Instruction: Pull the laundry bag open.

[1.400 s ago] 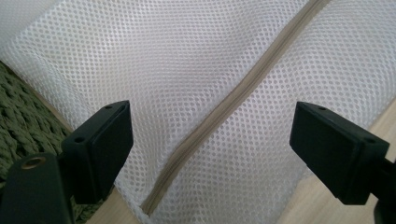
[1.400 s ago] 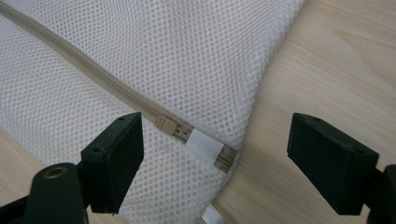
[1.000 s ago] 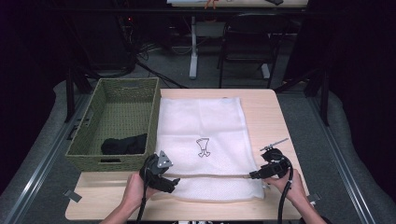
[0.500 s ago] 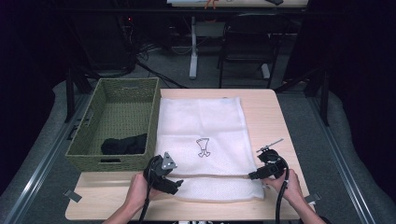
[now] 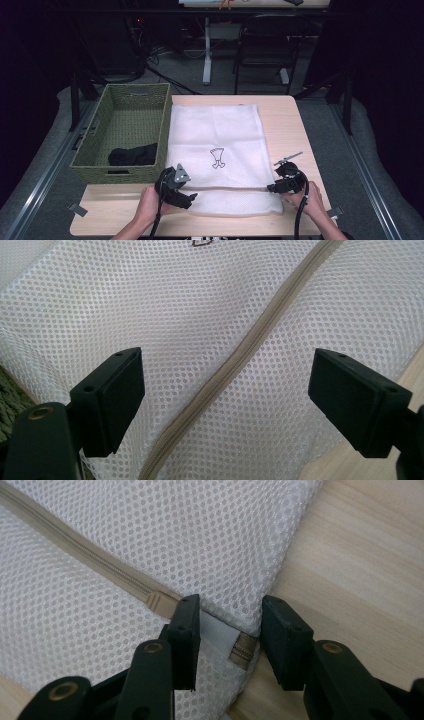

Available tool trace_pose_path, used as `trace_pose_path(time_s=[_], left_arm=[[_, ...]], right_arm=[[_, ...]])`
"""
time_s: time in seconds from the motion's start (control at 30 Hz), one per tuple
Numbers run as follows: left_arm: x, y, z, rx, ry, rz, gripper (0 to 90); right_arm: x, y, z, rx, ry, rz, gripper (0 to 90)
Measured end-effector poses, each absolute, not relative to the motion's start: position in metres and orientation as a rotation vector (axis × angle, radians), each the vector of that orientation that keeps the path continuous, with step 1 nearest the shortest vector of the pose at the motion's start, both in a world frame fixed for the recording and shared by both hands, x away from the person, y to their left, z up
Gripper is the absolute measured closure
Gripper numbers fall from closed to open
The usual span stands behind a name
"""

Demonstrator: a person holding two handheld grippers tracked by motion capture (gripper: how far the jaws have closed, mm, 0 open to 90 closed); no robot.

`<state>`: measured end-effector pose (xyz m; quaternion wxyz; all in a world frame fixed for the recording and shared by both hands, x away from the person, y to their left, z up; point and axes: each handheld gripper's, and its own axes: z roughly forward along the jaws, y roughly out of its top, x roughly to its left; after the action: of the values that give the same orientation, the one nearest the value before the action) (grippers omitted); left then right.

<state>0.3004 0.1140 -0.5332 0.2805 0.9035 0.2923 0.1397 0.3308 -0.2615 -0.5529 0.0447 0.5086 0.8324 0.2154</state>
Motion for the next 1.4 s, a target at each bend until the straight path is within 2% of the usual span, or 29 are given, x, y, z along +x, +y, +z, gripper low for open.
trace_pose_path(time_s=[0.2, 0.4, 0.57, 0.67, 1.4], left_arm=[[0.301, 0.112, -0.535, 2.419, 0.783, 0.371, 15.4], [0.297, 0.106, -0.534, 2.430, 0.769, 0.366, 15.6], [0.295, 0.099, -0.535, 2.442, 0.748, 0.358, 15.7], [0.294, 0.092, -0.536, 2.453, 0.714, 0.352, 15.8], [0.294, 0.055, -0.525, 2.431, 0.569, 0.386, 16.0]], right_arm=[[0.332, -0.256, -0.552, 1.568, 2.536, 0.610, 63.8], [0.333, -0.256, -0.552, 1.607, 2.528, 0.622, 71.0], [0.334, -0.256, -0.552, 1.605, 2.556, 0.648, 80.9], [0.333, -0.254, -0.549, 1.563, 2.568, 0.646, 83.3], [0.321, -0.253, -0.522, 1.459, 2.531, 0.771, 83.7]])
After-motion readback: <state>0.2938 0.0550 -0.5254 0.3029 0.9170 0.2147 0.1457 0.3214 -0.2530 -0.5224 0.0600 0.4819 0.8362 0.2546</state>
